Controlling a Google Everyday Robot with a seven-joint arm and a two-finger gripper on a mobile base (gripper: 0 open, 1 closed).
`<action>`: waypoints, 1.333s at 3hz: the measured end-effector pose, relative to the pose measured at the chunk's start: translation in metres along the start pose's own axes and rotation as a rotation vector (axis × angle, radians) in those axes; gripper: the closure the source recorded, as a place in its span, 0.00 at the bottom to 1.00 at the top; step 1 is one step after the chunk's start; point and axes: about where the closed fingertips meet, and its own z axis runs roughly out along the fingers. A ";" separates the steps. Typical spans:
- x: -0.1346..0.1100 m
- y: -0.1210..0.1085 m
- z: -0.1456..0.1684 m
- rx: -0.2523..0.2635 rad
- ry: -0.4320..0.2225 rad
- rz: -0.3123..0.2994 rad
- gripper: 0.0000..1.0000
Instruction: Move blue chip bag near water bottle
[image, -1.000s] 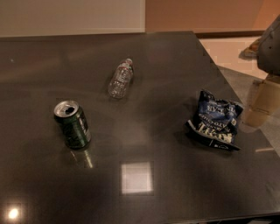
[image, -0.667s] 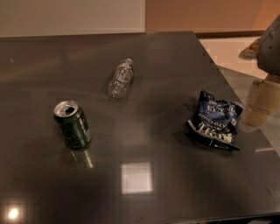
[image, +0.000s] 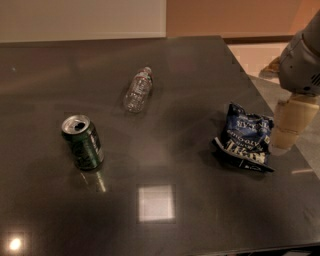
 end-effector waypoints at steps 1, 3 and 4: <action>0.003 -0.006 0.027 -0.046 -0.027 -0.044 0.00; 0.005 0.000 0.081 -0.123 -0.080 -0.182 0.00; 0.005 0.004 0.099 -0.160 -0.089 -0.256 0.00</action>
Offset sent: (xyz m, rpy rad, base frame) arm 0.0147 0.0045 -0.0927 0.0792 0.0995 0.2350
